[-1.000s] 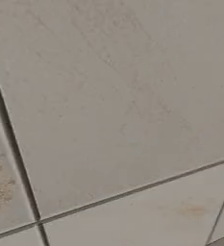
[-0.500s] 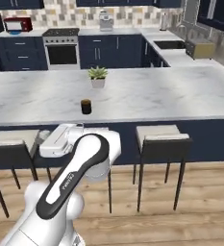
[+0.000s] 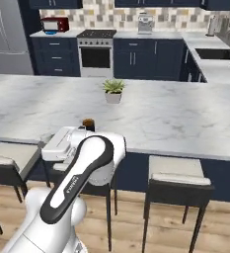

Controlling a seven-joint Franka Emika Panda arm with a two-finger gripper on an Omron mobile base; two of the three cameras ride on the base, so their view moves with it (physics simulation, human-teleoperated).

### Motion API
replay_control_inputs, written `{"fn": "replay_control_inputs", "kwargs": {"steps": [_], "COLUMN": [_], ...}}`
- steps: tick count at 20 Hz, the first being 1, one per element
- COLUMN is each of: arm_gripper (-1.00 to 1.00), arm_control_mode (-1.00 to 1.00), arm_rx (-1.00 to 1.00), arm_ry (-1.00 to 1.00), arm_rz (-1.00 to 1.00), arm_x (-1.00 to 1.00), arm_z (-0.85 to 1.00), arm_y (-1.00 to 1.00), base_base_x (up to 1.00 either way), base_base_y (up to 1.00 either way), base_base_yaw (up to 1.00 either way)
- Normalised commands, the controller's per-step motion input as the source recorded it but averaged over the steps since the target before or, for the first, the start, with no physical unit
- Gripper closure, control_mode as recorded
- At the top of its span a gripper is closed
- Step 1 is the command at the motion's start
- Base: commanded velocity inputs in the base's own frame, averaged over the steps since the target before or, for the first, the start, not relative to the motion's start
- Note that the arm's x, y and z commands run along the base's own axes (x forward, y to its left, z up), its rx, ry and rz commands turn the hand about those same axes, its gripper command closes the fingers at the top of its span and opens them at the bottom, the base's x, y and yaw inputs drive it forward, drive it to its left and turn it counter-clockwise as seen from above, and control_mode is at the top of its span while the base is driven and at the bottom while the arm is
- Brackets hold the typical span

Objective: Pick up the marshmallow and place it in the cup of hot chocolate on the dining counter.

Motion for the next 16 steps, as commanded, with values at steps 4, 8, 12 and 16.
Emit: {"fn": "replay_control_inputs", "kwargs": {"steps": [4,8,12,16], "arm_gripper": [1.00,1.00,1.00,1.00], "arm_control_mode": [1.00,1.00,1.00,1.00], "arm_rx": [0.00,0.00,0.00,0.00], "arm_ry": [0.00,0.00,0.00,0.00], "arm_rz": [0.00,0.00,0.00,0.00], "arm_x": [0.00,0.00,0.00,0.00], "arm_z": [0.00,0.00,0.00,0.00], "arm_y": [0.00,0.00,0.00,0.00], "base_base_x": [1.00,1.00,1.00,0.98], "base_base_y": [-0.16,-0.58,-0.54,-0.40], "base_base_yaw": [0.32,0.36,0.33,0.35]}}
